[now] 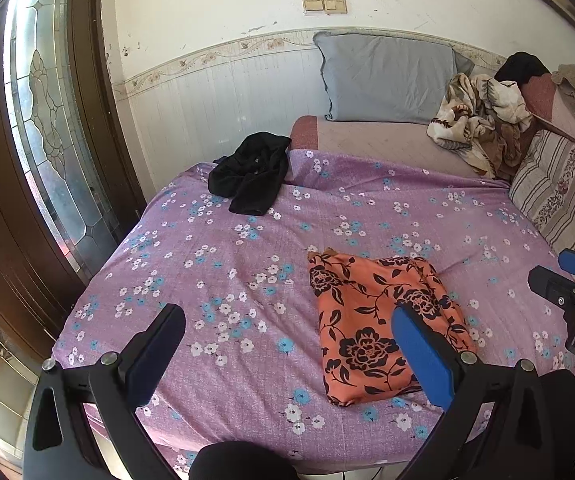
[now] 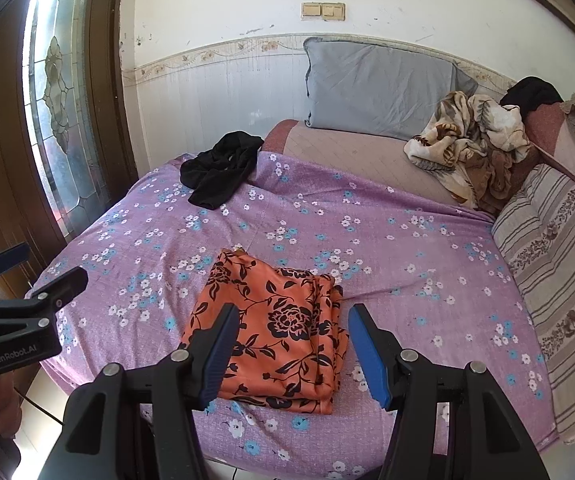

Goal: Fold small clothes

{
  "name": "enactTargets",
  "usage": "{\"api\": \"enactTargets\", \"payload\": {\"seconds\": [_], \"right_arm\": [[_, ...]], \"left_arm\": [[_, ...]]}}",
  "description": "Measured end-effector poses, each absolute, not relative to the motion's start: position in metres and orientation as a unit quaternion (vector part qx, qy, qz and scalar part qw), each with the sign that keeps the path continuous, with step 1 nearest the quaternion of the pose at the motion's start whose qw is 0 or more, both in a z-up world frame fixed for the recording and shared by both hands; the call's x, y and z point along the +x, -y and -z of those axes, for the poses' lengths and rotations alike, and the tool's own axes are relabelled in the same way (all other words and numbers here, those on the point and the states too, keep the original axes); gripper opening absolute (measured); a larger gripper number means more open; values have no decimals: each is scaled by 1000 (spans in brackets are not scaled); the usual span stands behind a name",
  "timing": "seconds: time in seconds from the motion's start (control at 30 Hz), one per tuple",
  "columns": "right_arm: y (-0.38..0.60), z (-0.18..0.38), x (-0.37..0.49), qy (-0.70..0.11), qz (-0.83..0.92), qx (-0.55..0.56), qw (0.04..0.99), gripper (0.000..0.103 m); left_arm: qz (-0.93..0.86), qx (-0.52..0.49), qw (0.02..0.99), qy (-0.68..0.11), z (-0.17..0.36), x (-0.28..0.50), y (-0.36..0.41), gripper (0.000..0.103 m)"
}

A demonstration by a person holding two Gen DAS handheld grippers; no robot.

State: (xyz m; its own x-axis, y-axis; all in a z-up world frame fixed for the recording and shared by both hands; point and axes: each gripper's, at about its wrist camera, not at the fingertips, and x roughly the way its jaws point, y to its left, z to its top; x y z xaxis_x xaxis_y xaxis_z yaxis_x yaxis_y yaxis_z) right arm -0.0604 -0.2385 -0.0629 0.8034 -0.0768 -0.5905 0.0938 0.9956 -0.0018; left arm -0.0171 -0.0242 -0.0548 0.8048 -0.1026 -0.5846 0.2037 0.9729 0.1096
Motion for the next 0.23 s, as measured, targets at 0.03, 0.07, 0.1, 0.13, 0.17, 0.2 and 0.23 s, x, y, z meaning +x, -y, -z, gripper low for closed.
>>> {"api": "enactTargets", "payload": {"seconds": [0.03,0.07,0.1,0.13,0.17,0.2,0.23], "right_arm": [[239,67,-59,-313,44,16,949,61],[239,72,-56,-318,42,18,947,61],[238,77,-53,-324,40,20,945,61],[238,83,-50,-329,38,22,943,61],[238,89,-46,-335,37,25,941,61],[239,94,-41,-341,36,29,939,61],[240,99,-37,-343,35,34,938,61]], "left_arm": [[85,87,944,-306,59,-17,25,103],[86,91,942,-310,63,-16,27,103],[90,93,941,-314,67,-15,28,103],[94,96,939,-316,71,-13,29,103],[94,99,938,-318,73,-11,29,103],[94,99,937,-320,75,-6,29,103],[95,96,936,-324,76,0,27,103]]}}
